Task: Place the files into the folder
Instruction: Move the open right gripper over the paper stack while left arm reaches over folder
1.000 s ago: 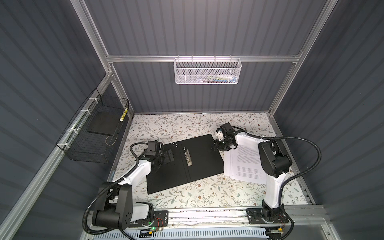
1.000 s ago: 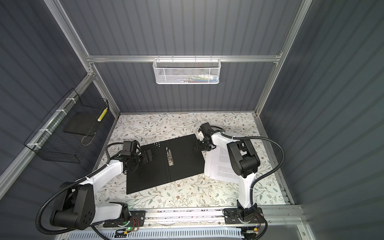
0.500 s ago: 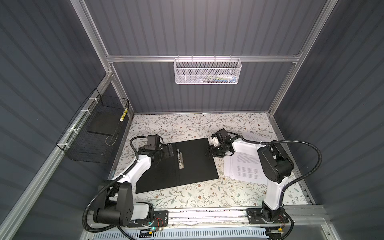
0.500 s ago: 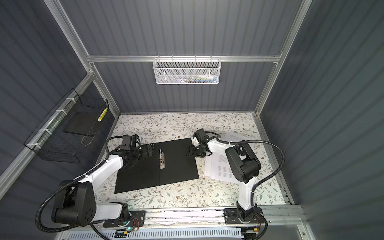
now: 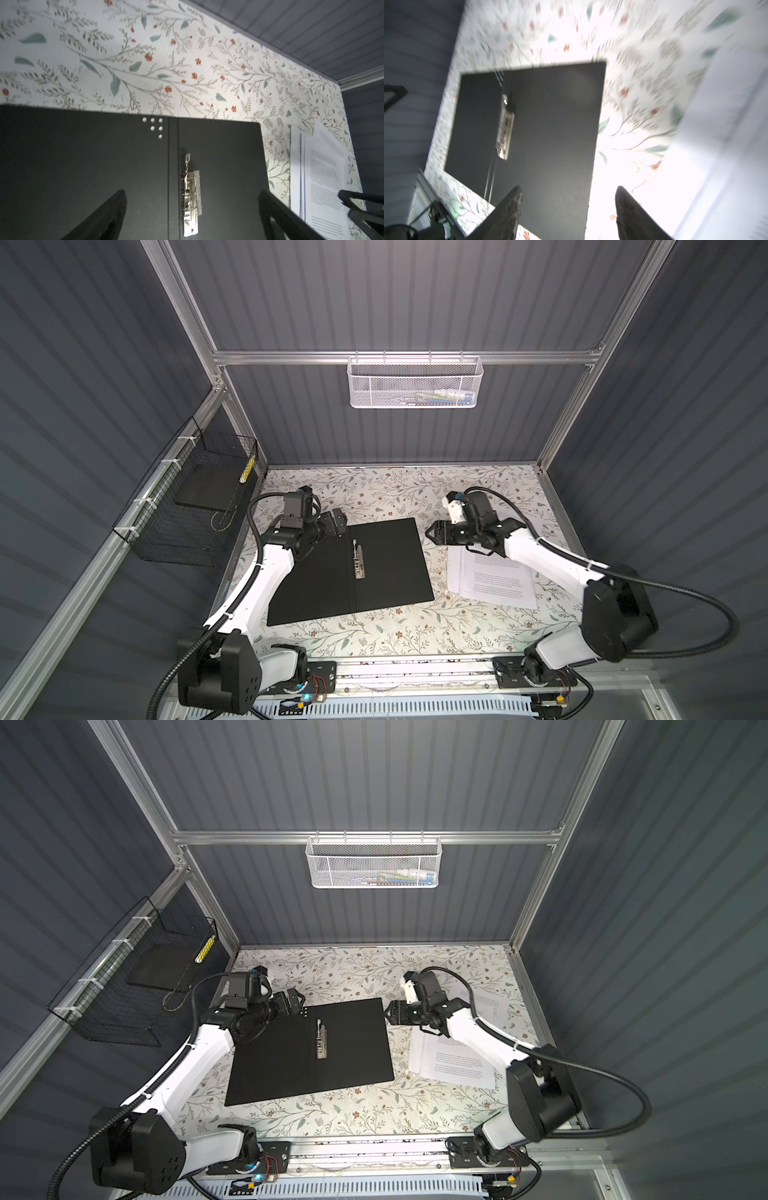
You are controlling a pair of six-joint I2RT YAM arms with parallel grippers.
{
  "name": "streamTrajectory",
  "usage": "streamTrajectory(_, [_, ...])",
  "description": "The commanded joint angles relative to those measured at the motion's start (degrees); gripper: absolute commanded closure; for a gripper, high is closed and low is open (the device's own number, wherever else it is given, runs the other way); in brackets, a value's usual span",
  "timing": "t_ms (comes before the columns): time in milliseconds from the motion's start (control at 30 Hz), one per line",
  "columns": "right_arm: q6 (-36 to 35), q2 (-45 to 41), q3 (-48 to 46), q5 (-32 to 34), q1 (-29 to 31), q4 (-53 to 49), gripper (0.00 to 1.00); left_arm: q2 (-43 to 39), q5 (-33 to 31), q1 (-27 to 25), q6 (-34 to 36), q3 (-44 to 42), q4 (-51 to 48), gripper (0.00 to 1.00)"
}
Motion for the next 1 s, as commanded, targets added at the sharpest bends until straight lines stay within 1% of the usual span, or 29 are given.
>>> streamTrajectory(0, [-3.3, 0.5, -1.1, -4.4, -3.5, 5.4, 0.29, 3.0, -6.1, -7.9, -0.9, 6.3, -2.1, 0.01])
streamTrajectory(100, [-4.9, -0.1, -0.1, -7.1, -6.6, 5.5, 0.28, 8.1, -4.7, -12.2, -3.5, 11.3, -2.0, 0.0])
streamTrajectory(133, [-5.1, -0.4, 0.1, -8.5, -7.8, 5.6, 0.28, 9.5, -6.5, -14.0, -3.7, 13.1, -1.9, 0.01])
streamTrajectory(200, [-4.3, -1.0, 1.0, -10.3, -10.0, 3.3, 0.28, 12.8, -9.9, -17.0, -4.4, 18.2, -5.6, 0.01])
streamTrajectory(233, [-4.4, -1.6, 1.8, -10.8, -10.9, 0.5, 0.27, 14.4, -10.8, -18.3, -5.1, 20.4, -7.8, 0.01])
streamTrajectory(267, [-4.7, -2.5, 1.8, -9.9, -11.5, -1.5, 0.27, 15.5, -12.3, -20.0, -5.5, 23.4, -8.7, 0.01])
streamTrajectory(333, [-5.5, -4.3, -0.2, -6.9, -12.3, -1.6, 0.26, 16.6, -16.9, -24.4, -6.1, 23.1, -6.7, 0.0])
streamTrajectory(367, [-6.3, -5.1, -0.7, -5.9, -12.8, -2.6, 0.26, 17.3, -17.9, -26.3, -6.6, 21.6, -3.6, 0.01])
streamTrajectory(433, [-6.6, -6.6, -1.3, -3.3, -14.0, -5.8, 0.25, 19.4, -18.0, -28.9, -7.7, 16.9, 3.6, 0.01])
streamTrajectory(467, [-6.0, -7.5, -2.4, -1.2, -14.7, -6.2, 0.25, 21.3, -17.8, -29.9, -7.8, 16.5, 6.4, 0.0])
streamTrajectory(500, [-5.0, -8.4, -4.0, -0.5, -15.6, -5.4, 0.25, 23.1, -17.2, -30.4, -8.2, 17.9, 6.1, 0.0])
streamTrajectory(567, [-2.2, -10.4, -7.4, -1.7, -17.9, -3.7, 0.25, 26.8, -13.9, -30.9, -7.5, 23.9, 2.0, 0.01])
streamTrajectory(633, [-0.2, -12.8, -10.3, -1.7, -19.7, -2.7, 0.25, 27.7, -14.7, -32.0, -4.5, 25.5, 0.5, 0.01])
streamTrajectory(733, [-1.3, -16.7, -14.6, -0.6, -21.5, -0.4, 0.24, 28.3, -14.8, -32.1, -3.3, 23.2, 5.2, 0.01])
streamTrajectory(767, [-1.6, -17.6, -15.2, -0.1, -22.6, -0.8, 0.23, 29.5, -13.9, -32.1, -3.6, 23.3, 6.6, 0.0])
streamTrajectory(867, [-1.7, -18.7, -15.0, 0.5, -26.3, -3.1, 0.22, 33.6, -9.6, -32.3, -5.2, 25.7, 8.5, 0.01])
streamTrajectory(967, [-2.2, -18.7, -14.1, 1.0, -29.4, -6.4, 0.22, 36.3, -8.0, -32.5, -6.2, 26.8, 10.9, 0.01])
